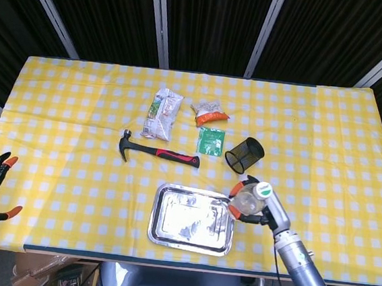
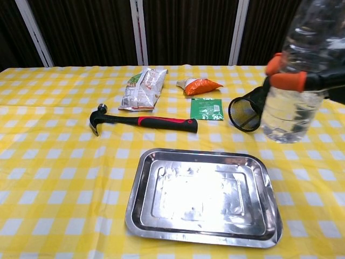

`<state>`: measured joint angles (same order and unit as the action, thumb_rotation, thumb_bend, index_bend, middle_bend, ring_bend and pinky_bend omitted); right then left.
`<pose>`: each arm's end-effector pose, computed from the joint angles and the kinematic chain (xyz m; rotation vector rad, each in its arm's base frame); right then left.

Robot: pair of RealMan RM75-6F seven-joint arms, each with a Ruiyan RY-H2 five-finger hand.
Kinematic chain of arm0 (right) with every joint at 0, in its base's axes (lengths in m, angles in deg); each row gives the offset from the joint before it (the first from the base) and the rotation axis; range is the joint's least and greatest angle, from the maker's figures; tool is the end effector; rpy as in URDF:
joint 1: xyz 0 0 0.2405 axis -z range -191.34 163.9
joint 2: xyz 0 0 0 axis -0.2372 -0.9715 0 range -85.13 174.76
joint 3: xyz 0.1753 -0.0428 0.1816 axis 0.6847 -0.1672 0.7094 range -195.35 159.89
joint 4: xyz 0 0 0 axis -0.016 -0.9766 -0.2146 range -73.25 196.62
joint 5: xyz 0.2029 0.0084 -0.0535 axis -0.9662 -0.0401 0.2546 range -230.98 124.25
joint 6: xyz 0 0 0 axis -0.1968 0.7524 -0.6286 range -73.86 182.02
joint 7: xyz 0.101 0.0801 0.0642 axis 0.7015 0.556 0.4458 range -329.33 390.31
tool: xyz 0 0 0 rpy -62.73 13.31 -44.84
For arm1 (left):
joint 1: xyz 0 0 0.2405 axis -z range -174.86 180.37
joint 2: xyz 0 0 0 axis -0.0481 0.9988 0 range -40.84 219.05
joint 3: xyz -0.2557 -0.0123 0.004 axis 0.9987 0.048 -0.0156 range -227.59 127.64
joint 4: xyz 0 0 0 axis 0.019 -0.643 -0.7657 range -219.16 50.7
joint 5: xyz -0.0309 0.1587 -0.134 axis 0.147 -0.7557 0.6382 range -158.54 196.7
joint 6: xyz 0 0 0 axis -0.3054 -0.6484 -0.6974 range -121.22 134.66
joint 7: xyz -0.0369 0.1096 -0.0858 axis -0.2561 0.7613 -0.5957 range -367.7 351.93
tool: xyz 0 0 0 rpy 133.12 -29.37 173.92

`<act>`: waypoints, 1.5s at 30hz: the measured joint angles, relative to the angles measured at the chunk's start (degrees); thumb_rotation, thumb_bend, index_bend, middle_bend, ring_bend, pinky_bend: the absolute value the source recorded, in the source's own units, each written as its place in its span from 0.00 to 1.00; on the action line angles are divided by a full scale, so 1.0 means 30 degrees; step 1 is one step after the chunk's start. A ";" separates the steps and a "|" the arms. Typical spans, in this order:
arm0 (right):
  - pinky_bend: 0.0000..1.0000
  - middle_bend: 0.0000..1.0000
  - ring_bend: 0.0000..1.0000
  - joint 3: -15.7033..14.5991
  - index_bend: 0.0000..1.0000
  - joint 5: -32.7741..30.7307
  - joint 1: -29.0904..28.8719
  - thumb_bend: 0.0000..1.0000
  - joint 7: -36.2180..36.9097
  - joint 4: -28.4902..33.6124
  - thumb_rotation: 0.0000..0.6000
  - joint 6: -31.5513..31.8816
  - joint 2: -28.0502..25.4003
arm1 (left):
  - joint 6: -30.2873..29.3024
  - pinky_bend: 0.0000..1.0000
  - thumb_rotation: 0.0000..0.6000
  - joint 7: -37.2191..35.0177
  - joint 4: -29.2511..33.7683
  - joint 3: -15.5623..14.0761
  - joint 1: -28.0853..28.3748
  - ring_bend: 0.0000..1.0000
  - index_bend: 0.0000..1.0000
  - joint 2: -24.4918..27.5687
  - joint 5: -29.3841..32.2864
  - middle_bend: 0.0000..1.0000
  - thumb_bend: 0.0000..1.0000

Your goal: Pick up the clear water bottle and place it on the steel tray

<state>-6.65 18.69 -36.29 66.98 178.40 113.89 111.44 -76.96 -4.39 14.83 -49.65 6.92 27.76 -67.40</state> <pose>-0.1626 -0.2495 0.0834 1.1594 -2.0381 1.5290 -0.2971 0.1662 0.1542 -1.4288 -0.9639 -0.8654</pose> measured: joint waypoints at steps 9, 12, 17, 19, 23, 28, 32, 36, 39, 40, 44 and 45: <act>0.00 0.79 0.37 -0.1385 0.92 0.3075 0.2120 1.00 0.5844 -0.3374 1.00 0.0668 -0.3567 | -0.0093 0.00 1.00 0.0807 0.0246 -0.0112 -0.0041 0.00 0.05 -0.0300 -0.0151 0.00 0.16; 0.00 0.79 0.37 -0.1778 0.92 0.4193 0.2422 1.00 0.7600 -0.4585 1.00 0.0882 -0.3945 | -0.0080 0.00 1.00 0.0933 0.0287 -0.0140 -0.0032 0.00 0.05 -0.0339 -0.0203 0.00 0.16; 0.00 0.79 0.37 -0.2005 0.92 0.5272 0.2193 1.00 0.7849 -0.4657 1.00 0.0913 -0.3682 | -0.0114 0.00 1.00 0.0879 0.0284 -0.0130 -0.0040 0.00 0.05 -0.0330 -0.0203 0.00 0.16; 0.00 0.79 0.37 -0.1968 0.92 0.5334 0.1918 1.00 0.7242 -0.4183 1.00 0.0766 -0.3248 | -0.0135 0.00 1.00 0.0768 0.0262 -0.0099 -0.0047 0.00 0.05 -0.0295 -0.0158 0.00 0.16; 0.00 0.78 0.37 -0.1814 0.92 0.5042 0.1263 1.00 0.5180 -0.3014 1.00 0.0263 -0.1888 | -0.0117 0.00 1.00 0.0410 0.0169 -0.0043 -0.0033 0.00 0.05 -0.0181 -0.0083 0.00 0.16; 0.00 0.79 0.37 -0.1583 0.92 0.4004 0.0332 1.00 0.2020 -0.1843 1.00 -0.0546 0.0427 | -0.0048 0.00 1.00 0.0090 0.0072 -0.0043 0.0016 0.00 0.05 -0.0077 -0.0135 0.00 0.16; 0.00 0.78 0.37 -0.1340 0.92 0.2488 -0.0547 1.00 -0.0819 -0.1367 1.00 -0.1220 0.2726 | 0.0026 0.00 1.00 -0.0091 0.0027 -0.0059 0.0046 0.00 0.05 -0.0015 -0.0144 0.00 0.16; 0.00 0.78 0.37 -0.1026 0.92 0.0274 -0.1403 1.00 -0.3511 -0.1337 1.00 -0.1535 0.5433 | 0.0043 0.00 1.00 -0.0209 0.0001 -0.0065 0.0065 0.00 0.05 0.0029 -0.0176 0.00 0.16; 0.00 0.78 0.37 -0.0835 0.92 -0.1037 -0.1847 1.00 -0.4946 -0.1713 1.00 -0.1496 0.7126 | 0.0091 0.00 1.00 -0.0280 -0.0018 -0.0070 0.0096 0.00 0.05 0.0046 -0.0194 0.00 0.16; 0.00 0.78 0.37 -0.0773 0.92 -0.1362 -0.1949 1.00 -0.5241 -0.1893 1.00 -0.1452 0.7592 | 0.0096 0.00 1.00 -0.0295 -0.0021 -0.0073 0.0101 0.00 0.05 0.0053 -0.0202 0.00 0.16; 0.00 0.78 0.37 -0.0517 0.92 -0.2096 -0.2193 1.00 -0.6013 -0.2873 1.00 -0.1017 0.9185 | 0.0085 0.00 1.00 -0.0376 -0.0041 -0.0060 0.0111 0.00 0.05 0.0080 -0.0204 0.00 0.16; 0.00 0.78 0.36 -0.0465 0.92 -0.2154 -0.2196 1.00 -0.6100 -0.3172 1.00 -0.0806 0.9530 | 0.0096 0.00 1.00 -0.0371 -0.0045 -0.0058 0.0114 0.00 0.05 0.0078 -0.0190 0.00 0.16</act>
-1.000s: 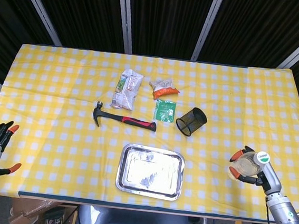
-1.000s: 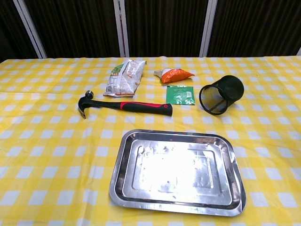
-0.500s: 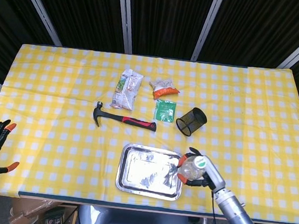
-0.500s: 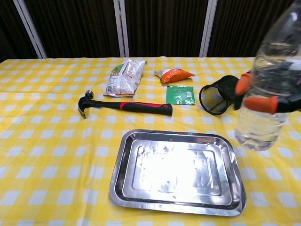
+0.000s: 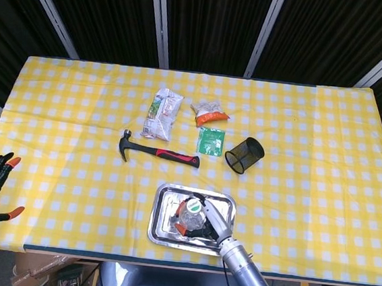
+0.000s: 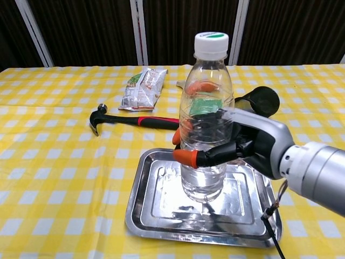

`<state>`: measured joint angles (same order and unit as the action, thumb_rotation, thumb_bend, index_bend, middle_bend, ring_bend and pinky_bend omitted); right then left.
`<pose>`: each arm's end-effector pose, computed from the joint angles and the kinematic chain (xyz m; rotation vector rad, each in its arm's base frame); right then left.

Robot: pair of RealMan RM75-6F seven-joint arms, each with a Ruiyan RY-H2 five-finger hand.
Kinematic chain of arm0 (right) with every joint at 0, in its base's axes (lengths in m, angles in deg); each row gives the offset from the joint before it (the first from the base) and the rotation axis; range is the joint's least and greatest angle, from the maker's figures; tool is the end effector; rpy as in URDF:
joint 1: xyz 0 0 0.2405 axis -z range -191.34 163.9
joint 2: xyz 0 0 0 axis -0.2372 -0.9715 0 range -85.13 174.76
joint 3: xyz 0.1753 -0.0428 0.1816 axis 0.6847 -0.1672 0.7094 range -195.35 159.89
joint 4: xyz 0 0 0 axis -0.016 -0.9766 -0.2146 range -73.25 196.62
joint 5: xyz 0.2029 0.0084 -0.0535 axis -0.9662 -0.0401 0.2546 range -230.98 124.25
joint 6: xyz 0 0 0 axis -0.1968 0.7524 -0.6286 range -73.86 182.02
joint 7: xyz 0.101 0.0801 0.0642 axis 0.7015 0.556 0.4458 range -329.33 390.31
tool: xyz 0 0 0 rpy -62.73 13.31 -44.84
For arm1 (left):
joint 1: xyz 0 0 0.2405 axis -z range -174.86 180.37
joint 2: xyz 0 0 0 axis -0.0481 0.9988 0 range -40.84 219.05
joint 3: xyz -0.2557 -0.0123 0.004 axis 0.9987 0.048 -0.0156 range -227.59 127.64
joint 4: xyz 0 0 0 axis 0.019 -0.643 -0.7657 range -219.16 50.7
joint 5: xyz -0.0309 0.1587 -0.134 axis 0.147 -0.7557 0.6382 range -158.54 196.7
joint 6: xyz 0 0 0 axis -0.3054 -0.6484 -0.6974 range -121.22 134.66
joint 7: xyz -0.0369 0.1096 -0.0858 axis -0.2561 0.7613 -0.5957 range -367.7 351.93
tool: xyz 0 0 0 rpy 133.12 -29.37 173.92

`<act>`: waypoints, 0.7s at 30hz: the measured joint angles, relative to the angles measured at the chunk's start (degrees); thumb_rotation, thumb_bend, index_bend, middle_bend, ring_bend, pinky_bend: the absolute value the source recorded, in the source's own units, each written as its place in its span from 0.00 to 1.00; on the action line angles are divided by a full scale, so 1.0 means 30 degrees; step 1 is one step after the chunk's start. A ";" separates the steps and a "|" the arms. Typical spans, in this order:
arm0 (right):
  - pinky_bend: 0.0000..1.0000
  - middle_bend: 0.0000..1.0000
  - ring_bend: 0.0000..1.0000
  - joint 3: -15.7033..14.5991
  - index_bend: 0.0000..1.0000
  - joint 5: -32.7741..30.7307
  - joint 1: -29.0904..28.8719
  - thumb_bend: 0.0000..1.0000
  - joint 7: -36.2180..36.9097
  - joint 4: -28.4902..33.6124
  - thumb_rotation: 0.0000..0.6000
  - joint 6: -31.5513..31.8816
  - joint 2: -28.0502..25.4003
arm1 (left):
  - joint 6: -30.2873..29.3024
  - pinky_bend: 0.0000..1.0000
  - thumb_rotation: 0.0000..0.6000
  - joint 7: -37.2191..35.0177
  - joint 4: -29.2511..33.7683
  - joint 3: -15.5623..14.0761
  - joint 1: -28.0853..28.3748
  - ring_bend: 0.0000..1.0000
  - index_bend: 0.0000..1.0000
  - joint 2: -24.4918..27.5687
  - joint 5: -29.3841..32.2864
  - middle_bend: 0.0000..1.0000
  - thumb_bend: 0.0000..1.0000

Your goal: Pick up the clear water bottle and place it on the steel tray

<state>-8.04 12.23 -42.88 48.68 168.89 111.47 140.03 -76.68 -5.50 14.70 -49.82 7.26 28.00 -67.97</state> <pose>-0.0924 -0.2321 -0.0452 1.3562 -2.1654 1.4585 -0.2961 0.1673 0.1542 -1.4396 -0.9718 -0.8792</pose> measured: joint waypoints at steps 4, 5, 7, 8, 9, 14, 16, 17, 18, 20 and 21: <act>0.00 0.79 0.35 0.0086 0.92 0.0231 0.0164 1.00 0.0037 -0.0823 1.00 0.0749 0.0870 | 0.0084 0.00 1.00 0.0080 0.0002 -0.0023 0.0034 0.00 0.05 -0.0029 0.0004 0.00 0.16; 0.00 0.79 0.35 0.0097 0.92 0.0414 0.0233 1.00 0.0170 -0.1068 1.00 0.0916 0.1087 | 0.0099 0.00 1.00 0.0137 0.0008 -0.0036 0.0042 0.00 0.05 -0.0045 -0.0012 0.00 0.16; 0.00 0.79 0.35 0.0096 0.92 0.0735 0.0330 1.00 0.0475 -0.1431 1.00 0.1067 0.1355 | 0.0112 0.00 1.00 0.0206 0.0025 -0.0059 0.0048 0.00 0.05 -0.0067 -0.0038 0.00 0.16; 0.00 0.78 0.35 0.0083 0.92 0.0908 0.0374 1.00 0.0632 -0.1595 1.00 0.1126 0.1457 | 0.0110 0.00 1.00 0.0233 0.0032 -0.0067 0.0045 0.00 0.05 -0.0074 -0.0042 0.00 0.16; 0.00 0.78 0.35 0.0053 0.92 0.1138 0.0428 1.00 0.0838 -0.1817 1.00 0.1199 0.1559 | 0.0109 0.00 1.00 0.0247 0.0032 -0.0064 0.0045 0.00 0.05 -0.0078 -0.0029 0.00 0.16; 0.00 0.79 0.35 -0.0245 0.92 0.2156 0.0712 1.00 0.1632 -0.2633 1.00 0.1495 0.1730 | 0.0161 0.00 1.00 0.0301 0.0030 -0.0028 0.0072 0.00 0.05 -0.0103 0.0076 0.00 0.16; 0.00 0.79 0.35 -0.0524 0.92 0.2677 0.0892 1.00 0.1996 -0.2959 1.00 0.1655 0.1740 | 0.0185 0.00 1.00 0.0351 0.0029 -0.0035 0.0083 0.00 0.05 -0.0118 0.0075 0.00 0.16; 0.00 0.79 0.35 -0.0668 0.92 0.2906 0.0970 1.00 0.2131 -0.3143 1.00 0.1729 0.1751 | 0.0203 0.00 1.00 0.0397 0.0033 -0.0046 0.0090 0.00 0.05 -0.0133 0.0068 0.00 0.16; 0.00 0.79 0.35 -0.0877 0.92 0.3181 0.1074 1.00 0.2341 -0.3416 1.00 0.1805 0.1774 | 0.0213 0.00 1.00 0.0437 0.0041 -0.0059 0.0092 0.00 0.05 -0.0143 0.0061 0.00 0.16; 0.00 0.78 0.35 -0.1185 0.92 0.3500 0.1242 1.00 0.2790 -0.3905 1.00 0.1876 0.1838 | 0.0219 0.00 1.00 0.0539 0.0063 -0.0084 0.0094 0.00 0.05 -0.0169 0.0031 0.00 0.16; 0.00 0.79 0.35 -0.1290 0.92 0.3581 0.1300 1.00 0.2989 -0.4110 1.00 0.1878 0.1867 | 0.0213 0.00 1.00 0.0590 0.0073 -0.0092 0.0093 0.00 0.05 -0.0181 0.0015 0.00 0.16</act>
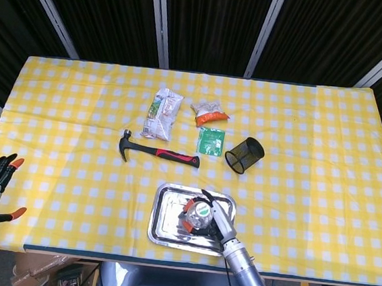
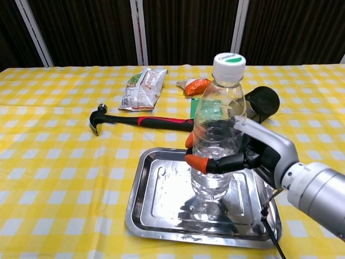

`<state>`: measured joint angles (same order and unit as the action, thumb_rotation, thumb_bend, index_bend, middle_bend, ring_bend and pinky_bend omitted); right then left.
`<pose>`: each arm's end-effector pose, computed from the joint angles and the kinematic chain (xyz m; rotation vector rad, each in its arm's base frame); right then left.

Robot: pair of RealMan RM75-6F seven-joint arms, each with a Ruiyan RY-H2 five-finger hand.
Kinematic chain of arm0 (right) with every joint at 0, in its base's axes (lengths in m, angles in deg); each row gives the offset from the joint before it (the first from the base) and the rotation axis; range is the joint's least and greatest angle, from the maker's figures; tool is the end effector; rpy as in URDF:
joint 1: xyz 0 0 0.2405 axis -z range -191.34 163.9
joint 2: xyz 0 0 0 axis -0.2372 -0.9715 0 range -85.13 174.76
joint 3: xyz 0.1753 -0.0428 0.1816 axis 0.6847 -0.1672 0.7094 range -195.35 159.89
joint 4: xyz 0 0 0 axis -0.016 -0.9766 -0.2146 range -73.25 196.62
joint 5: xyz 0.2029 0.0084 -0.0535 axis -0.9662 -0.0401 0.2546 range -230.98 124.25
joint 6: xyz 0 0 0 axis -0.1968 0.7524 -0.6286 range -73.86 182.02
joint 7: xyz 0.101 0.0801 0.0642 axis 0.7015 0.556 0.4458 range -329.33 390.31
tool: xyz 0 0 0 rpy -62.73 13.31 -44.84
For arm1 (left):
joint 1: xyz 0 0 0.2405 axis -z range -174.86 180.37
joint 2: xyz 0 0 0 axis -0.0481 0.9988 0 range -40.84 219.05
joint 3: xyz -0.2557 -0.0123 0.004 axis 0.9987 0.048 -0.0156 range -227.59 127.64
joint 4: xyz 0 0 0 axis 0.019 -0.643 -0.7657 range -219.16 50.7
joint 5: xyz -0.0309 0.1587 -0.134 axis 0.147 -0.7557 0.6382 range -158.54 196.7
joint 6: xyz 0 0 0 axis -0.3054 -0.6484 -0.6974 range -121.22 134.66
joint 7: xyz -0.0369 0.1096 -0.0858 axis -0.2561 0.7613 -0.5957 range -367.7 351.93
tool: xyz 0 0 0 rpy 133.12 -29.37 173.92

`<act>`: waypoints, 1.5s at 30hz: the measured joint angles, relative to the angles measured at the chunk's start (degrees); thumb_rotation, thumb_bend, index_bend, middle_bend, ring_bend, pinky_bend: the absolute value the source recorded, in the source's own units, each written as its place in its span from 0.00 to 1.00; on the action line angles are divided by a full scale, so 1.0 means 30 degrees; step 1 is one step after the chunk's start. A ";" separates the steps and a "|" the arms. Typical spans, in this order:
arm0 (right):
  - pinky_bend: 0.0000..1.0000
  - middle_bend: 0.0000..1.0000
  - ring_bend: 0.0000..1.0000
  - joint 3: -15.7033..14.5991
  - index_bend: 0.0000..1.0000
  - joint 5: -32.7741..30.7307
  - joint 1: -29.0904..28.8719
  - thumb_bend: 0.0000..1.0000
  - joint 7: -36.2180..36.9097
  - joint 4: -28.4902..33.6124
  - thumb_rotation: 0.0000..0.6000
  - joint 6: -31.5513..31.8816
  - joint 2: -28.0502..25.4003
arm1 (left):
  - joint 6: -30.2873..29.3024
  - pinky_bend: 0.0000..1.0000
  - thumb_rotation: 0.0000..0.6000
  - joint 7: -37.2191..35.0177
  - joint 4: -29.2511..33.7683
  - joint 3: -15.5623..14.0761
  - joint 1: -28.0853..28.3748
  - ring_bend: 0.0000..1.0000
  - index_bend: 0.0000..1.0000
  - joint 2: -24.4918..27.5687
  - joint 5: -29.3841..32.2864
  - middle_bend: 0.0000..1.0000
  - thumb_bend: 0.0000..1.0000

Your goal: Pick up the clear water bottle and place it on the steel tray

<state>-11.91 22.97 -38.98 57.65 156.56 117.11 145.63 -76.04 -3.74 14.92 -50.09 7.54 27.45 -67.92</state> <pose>-0.1240 -0.2268 -0.0670 1.2937 -2.0792 1.5547 -0.2947 0.1674 0.1488 -1.4590 -0.9667 -0.8599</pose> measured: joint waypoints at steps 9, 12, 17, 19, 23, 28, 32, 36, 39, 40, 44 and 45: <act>0.00 0.78 0.33 -0.0569 0.92 0.0632 0.0167 1.00 0.0560 -0.1282 1.00 -0.0424 0.0100 | 0.0182 0.00 1.00 0.0461 0.0014 -0.0005 0.0075 0.00 0.05 -0.0177 0.0132 0.00 0.16; 0.00 0.78 0.33 -0.0653 0.92 0.0660 0.0190 1.00 0.0520 -0.1438 1.00 -0.0525 0.0144 | 0.0207 0.00 1.00 0.0603 0.0044 -0.0029 0.0100 0.00 0.05 -0.0234 0.0096 0.00 0.16; 0.00 0.76 0.31 -0.0789 0.91 0.0724 0.0304 0.98 0.0607 -0.1636 1.00 -0.0596 0.0248 | 0.0084 0.00 1.00 0.0539 0.0053 -0.0040 0.0055 0.00 0.05 -0.0214 0.0042 0.00 0.16; 0.00 0.74 0.29 -0.0806 0.88 0.0808 0.0310 0.88 0.0741 -0.1640 1.00 -0.0662 0.0233 | 0.0082 0.00 1.00 0.0512 0.0049 -0.0040 0.0060 0.00 0.05 -0.0203 0.0034 0.00 0.16; 0.00 0.63 0.21 -0.0826 0.74 0.1089 0.0260 0.56 0.0922 -0.1577 1.00 -0.0771 0.0117 | 0.0109 0.00 1.00 0.0510 0.0037 -0.0060 0.0081 0.00 0.05 -0.0208 -0.0007 0.00 0.16; 0.00 0.39 0.04 -0.0942 0.41 0.1324 0.0082 0.35 0.1239 -0.1413 1.00 -0.1255 -0.0162 | 0.0111 0.00 1.00 0.0517 0.0025 -0.0067 0.0086 0.00 0.05 -0.0221 -0.0009 0.00 0.16; 0.00 0.19 0.00 -0.1114 0.26 0.1467 -0.0221 0.30 0.1731 -0.1145 1.00 -0.2108 -0.0623 | 0.0098 0.00 1.00 0.0553 0.0019 -0.0085 0.0086 0.00 0.05 -0.0239 -0.0049 0.00 0.16; 0.00 0.11 0.00 -0.1310 0.19 0.1821 -0.0649 0.26 0.2587 -0.0912 1.00 -0.2988 -0.1370 | 0.0124 0.00 1.00 0.0619 0.0020 -0.0086 0.0099 0.00 0.05 -0.0265 -0.0025 0.00 0.16; 0.00 0.09 0.00 -0.1457 0.15 0.1972 -0.0803 0.25 0.3064 -0.0856 1.00 -0.3339 -0.1676 | 0.0132 0.00 1.00 0.0692 0.0019 -0.0087 0.0107 0.00 0.05 -0.0299 -0.0022 0.00 0.16; 0.00 0.09 0.00 -0.1478 0.15 0.1992 -0.0825 0.25 0.3209 -0.0842 1.00 -0.3390 -0.1736 | 0.0138 0.00 1.00 0.0720 0.0024 -0.0096 0.0108 0.00 0.05 -0.0309 -0.0026 0.00 0.16; 0.00 0.08 0.00 -0.1471 0.14 0.2126 -0.0886 0.25 0.3945 -0.0754 1.00 -0.3453 -0.2001 | 0.0165 0.00 1.00 0.0894 0.0041 -0.0135 0.0123 0.00 0.05 -0.0367 -0.0079 0.00 0.16; 0.00 0.08 0.00 -0.1453 0.14 0.2217 -0.0910 0.25 0.4170 -0.0703 1.00 -0.3443 -0.2144 | 0.0167 0.00 1.00 0.0926 0.0041 -0.0137 0.0126 0.00 0.05 -0.0382 -0.0080 0.00 0.16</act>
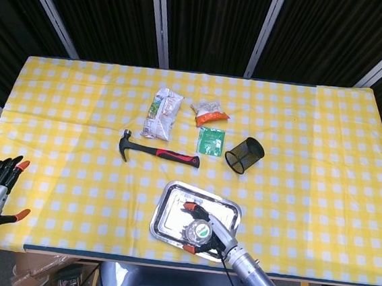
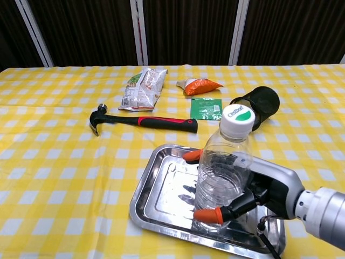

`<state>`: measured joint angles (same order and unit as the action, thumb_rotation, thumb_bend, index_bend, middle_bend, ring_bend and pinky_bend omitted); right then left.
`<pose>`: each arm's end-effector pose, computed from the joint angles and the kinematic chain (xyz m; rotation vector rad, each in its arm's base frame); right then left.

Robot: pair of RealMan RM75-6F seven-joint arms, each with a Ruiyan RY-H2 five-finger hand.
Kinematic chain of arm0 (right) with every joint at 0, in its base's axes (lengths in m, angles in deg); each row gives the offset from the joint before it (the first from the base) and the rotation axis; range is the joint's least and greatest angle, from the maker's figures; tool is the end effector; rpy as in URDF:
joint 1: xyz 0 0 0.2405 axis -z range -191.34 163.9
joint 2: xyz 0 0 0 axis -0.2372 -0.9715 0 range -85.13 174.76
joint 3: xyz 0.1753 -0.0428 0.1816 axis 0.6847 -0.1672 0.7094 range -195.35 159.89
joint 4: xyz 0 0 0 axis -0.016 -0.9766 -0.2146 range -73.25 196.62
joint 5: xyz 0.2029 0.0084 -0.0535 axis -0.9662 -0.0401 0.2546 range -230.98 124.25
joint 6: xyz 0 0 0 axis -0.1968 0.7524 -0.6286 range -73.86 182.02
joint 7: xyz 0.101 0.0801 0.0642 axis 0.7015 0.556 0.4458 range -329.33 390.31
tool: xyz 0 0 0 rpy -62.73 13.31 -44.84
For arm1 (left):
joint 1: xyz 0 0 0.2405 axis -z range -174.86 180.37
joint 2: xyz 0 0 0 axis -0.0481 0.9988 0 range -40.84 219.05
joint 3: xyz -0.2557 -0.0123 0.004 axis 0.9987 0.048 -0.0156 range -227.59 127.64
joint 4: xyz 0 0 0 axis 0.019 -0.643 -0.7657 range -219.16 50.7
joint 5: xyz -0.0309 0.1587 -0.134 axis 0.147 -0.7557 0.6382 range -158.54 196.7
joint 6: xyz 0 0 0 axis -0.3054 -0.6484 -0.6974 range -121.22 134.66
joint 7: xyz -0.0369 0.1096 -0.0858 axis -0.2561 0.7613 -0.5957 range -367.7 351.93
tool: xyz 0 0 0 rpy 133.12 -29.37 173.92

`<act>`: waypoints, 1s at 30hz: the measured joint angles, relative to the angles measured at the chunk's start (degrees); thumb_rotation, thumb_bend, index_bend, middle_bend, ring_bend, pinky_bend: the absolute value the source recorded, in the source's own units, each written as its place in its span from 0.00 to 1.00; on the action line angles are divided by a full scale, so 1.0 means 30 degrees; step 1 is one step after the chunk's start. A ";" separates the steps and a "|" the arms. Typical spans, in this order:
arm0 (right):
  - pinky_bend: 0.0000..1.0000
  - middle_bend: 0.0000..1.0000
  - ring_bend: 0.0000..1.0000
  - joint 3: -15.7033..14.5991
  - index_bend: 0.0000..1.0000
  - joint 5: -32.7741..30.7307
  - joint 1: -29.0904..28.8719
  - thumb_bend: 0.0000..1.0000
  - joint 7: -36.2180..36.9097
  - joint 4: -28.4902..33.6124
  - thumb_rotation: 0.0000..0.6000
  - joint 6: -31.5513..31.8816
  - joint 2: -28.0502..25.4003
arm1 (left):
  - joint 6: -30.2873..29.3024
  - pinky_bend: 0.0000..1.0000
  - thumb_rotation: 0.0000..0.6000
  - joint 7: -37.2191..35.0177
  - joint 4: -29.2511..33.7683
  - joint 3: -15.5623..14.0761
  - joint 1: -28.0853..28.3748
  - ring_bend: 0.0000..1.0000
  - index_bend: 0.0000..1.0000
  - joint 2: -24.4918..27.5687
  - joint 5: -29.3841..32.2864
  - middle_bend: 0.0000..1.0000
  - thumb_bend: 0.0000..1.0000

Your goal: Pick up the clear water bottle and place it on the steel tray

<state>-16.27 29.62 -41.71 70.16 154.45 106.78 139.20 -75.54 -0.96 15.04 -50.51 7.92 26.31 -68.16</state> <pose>-0.1484 -0.2162 -0.0728 1.5054 -2.2461 1.3551 -0.2917 0.1674 0.1403 -1.4885 -0.9499 -0.8383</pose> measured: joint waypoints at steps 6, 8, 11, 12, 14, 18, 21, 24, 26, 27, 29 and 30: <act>0.00 0.08 0.00 0.0133 0.14 0.0207 -0.0216 0.25 0.0436 0.0365 1.00 -0.0145 -0.1345 | -0.0022 0.00 1.00 -0.0003 -0.0014 0.0010 0.0001 0.00 0.05 -0.0012 0.0014 0.00 0.16; 0.00 0.08 0.00 0.0077 0.14 0.0252 -0.0305 0.25 0.0433 0.0487 1.00 -0.0337 -0.1949 | -0.0007 0.00 1.00 -0.0017 -0.0019 0.0011 0.0005 0.00 0.05 -0.0009 0.0033 0.00 0.16; 0.00 0.08 0.00 -0.0116 0.14 0.0432 -0.0453 0.24 0.0511 0.0824 1.00 -0.0676 -0.3130 | 0.0020 0.00 1.00 -0.0016 -0.0016 -0.0008 0.0015 0.00 0.05 -0.0012 0.0019 0.00 0.16; 0.00 0.08 0.00 -0.0246 0.14 0.0599 -0.0530 0.24 0.0596 0.1013 1.00 -0.0837 -0.3701 | 0.0014 0.00 1.00 -0.0013 -0.0015 -0.0011 0.0016 0.00 0.05 -0.0014 0.0002 0.00 0.16; 0.00 0.08 0.00 -0.0486 0.14 0.0969 -0.0665 0.24 0.0774 0.1320 1.00 -0.1063 -0.4671 | 0.0000 0.00 1.00 -0.0003 -0.0004 -0.0009 0.0012 0.00 0.05 -0.0018 0.0011 0.00 0.16; 0.00 0.08 0.00 -0.1280 0.14 0.2234 -0.1004 0.24 0.1518 0.2097 1.00 -0.1465 -0.7350 | -0.0001 0.00 1.00 0.0039 -0.0001 0.0005 0.0009 0.00 0.05 -0.0038 0.0057 0.00 0.16; 0.00 0.08 0.00 -0.2048 0.14 0.3460 -0.1214 0.24 0.2256 0.2615 1.00 -0.1524 -0.9305 | 0.0022 0.00 1.00 0.0153 0.0017 -0.0024 0.0019 0.00 0.05 -0.0076 0.0023 0.00 0.16; 0.00 0.08 0.00 -0.2874 0.14 0.4677 -0.1384 0.24 0.3005 0.2996 1.00 -0.1384 -1.0919 | 0.0034 0.00 1.00 0.0277 0.0061 -0.0093 0.0019 0.00 0.05 -0.0119 -0.0080 0.00 0.16; 0.00 0.08 0.00 -0.3276 0.14 0.5170 -0.1423 0.24 0.3279 0.3077 1.00 -0.1132 -1.1816 | 0.0016 0.00 1.00 0.0314 0.0088 -0.0122 0.0003 0.00 0.05 -0.0126 -0.0110 0.00 0.16; 0.00 0.08 0.00 -0.3373 0.14 0.5261 -0.1387 0.24 0.3237 0.3061 1.00 -0.0945 -1.2160 | -0.0019 0.00 1.00 0.0311 0.0092 -0.0117 -0.0010 0.00 0.05 -0.0123 -0.0109 0.00 0.16; 0.00 0.08 0.00 -0.3418 0.14 0.5243 -0.1127 0.24 0.2652 0.2985 1.00 -0.0364 -1.2635 | -0.0107 0.00 1.00 0.0263 0.0102 -0.0091 -0.0041 0.00 0.05 -0.0100 -0.0097 0.00 0.16; 0.00 0.08 0.00 -0.3381 0.14 0.5147 -0.0934 0.24 0.2171 0.2939 1.00 -0.0029 -1.2701 | -0.0129 0.00 1.00 0.0224 0.0102 -0.0082 -0.0050 0.00 0.05 -0.0087 -0.0098 0.00 0.16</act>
<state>-26.41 45.06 -44.51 76.67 163.27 106.69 101.09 -75.92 -0.29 15.34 -50.75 7.77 26.05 -68.45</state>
